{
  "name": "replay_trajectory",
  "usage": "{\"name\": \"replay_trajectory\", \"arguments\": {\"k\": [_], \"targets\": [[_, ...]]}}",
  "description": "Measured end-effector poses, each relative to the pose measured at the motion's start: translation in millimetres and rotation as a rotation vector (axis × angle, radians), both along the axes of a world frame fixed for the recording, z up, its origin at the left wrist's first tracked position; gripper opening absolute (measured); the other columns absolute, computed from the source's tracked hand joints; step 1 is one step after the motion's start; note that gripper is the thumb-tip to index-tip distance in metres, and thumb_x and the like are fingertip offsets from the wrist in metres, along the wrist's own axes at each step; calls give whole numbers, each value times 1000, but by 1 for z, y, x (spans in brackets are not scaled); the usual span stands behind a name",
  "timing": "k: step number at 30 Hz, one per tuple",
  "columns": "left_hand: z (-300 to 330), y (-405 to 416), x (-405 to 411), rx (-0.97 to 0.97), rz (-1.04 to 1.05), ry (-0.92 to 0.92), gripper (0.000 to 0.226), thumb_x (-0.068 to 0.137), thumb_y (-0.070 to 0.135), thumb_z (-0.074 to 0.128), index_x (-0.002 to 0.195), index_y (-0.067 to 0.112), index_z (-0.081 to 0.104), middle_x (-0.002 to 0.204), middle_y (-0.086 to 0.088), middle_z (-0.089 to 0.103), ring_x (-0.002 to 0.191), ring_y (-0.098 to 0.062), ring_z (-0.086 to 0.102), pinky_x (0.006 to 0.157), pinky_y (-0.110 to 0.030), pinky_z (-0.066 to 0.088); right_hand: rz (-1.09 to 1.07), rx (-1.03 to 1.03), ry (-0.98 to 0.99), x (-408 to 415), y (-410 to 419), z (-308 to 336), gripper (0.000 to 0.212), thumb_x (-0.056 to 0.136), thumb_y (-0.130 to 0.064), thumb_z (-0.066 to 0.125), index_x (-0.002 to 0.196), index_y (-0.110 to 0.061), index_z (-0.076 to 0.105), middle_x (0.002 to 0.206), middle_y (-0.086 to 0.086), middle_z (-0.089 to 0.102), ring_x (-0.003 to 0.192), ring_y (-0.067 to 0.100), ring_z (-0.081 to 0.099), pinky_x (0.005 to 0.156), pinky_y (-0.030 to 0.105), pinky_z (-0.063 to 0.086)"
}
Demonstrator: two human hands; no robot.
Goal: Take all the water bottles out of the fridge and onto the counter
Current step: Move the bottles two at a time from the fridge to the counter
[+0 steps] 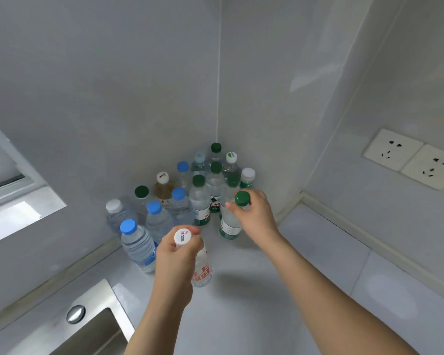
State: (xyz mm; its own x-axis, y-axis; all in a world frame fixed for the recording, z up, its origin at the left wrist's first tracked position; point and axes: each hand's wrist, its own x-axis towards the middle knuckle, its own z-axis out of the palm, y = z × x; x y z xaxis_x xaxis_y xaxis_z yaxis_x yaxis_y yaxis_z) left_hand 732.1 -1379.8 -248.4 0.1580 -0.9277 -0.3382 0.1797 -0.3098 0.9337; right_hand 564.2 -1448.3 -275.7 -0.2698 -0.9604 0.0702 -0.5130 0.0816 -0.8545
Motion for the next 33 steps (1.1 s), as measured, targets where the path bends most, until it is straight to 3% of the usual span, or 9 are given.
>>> {"name": "replay_trajectory", "arguments": {"k": [4,9,15,20,23,26,28,30,33], "targets": [[-15,-15,9,25,-19,-4,25,58,17,61,83,17,66,104,-11,55,79,-20,52,66,-30,40,63,10,0,17,-30,-18,22,80,-31,75,92,-25,58,102,-4,53,93,10,52,78,20,36],[-37,-32,17,33,-16,-18,28,59,18,61,86,16,67,102,-11,55,79,-19,52,67,-31,40,72,-23,54,36,-52,-40,27,79,-31,75,98,-19,61,106,-5,54,98,11,53,85,24,42],[-63,-43,18,38,-6,-84,26,60,20,61,85,20,67,108,-17,57,83,-20,55,72,-33,44,90,-3,104,39,-63,-48,33,81,-40,72,105,-21,60,110,-5,55,98,9,50,82,24,41],[-69,-49,7,14,14,-148,17,75,9,66,87,21,66,113,-8,54,92,-18,57,73,-32,46,114,-33,83,35,-53,-45,42,85,-41,67,121,-23,56,120,-6,57,110,10,53,94,29,46],[-69,-57,-3,-43,28,-194,25,83,3,60,87,28,61,114,-6,50,90,-18,56,68,-30,46,102,-90,64,29,-39,-40,37,90,-34,61,125,-25,55,121,-9,59,111,6,54,92,33,51],[-67,-65,-17,-115,40,-287,27,87,9,58,92,36,54,121,-3,40,104,-21,51,86,-37,48,53,-110,56,19,-26,-38,35,92,-25,59,127,-20,55,125,-5,59,111,8,57,86,25,52],[-68,-70,-27,-152,71,-375,24,90,10,55,102,30,50,126,2,31,115,-21,41,91,-33,40,27,-109,60,11,-16,-42,34,92,-19,58,126,-15,56,123,-4,58,109,12,58,83,24,52],[-68,-74,-38,-189,104,-472,25,92,6,54,111,21,47,128,2,26,116,-18,32,89,-25,32,2,-126,75,3,-7,-49,33,91,-14,58,124,-14,57,116,-7,54,104,15,59,83,34,54],[-74,-78,-47,-238,120,-584,27,92,3,55,117,11,48,127,-3,28,114,-21,29,88,-26,30,-24,-131,87,-3,2,-62,35,89,-10,59,124,-12,56,116,-12,47,112,15,55,92,41,50]]}}
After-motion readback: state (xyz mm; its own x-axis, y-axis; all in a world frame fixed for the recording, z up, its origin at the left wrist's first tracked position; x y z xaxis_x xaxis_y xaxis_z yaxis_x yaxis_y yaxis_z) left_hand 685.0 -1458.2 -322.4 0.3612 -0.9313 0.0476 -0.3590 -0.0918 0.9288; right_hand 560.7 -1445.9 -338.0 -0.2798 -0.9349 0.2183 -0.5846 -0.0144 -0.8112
